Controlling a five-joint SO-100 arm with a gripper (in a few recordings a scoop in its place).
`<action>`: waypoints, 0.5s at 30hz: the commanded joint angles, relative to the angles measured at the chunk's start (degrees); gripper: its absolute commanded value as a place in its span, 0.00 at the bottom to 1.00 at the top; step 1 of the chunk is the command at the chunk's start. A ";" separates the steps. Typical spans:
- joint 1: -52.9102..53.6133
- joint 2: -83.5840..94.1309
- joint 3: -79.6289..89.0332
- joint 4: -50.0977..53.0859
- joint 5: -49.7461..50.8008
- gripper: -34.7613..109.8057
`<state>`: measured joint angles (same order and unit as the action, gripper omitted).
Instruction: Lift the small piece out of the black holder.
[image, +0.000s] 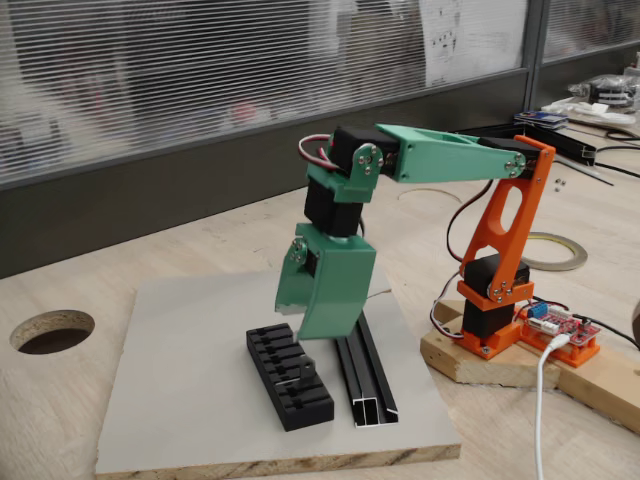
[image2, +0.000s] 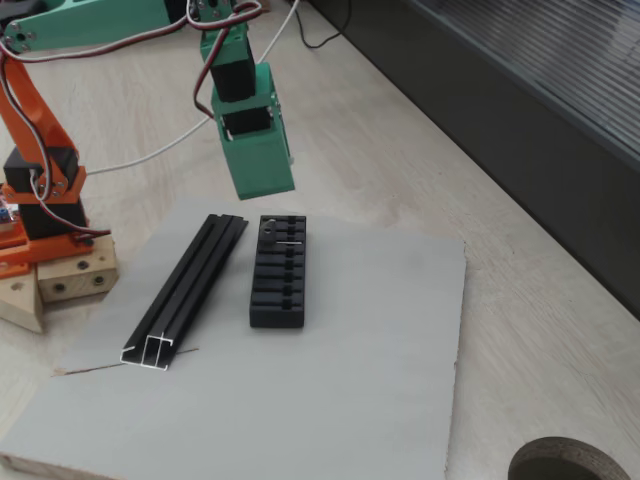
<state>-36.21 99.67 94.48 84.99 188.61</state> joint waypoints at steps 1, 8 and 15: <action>-0.26 1.93 4.31 -0.62 1.23 0.53; 0.09 1.32 5.89 -0.70 1.23 0.53; 4.22 1.14 6.06 -4.13 0.97 0.53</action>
<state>-34.89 99.49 99.93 82.53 188.61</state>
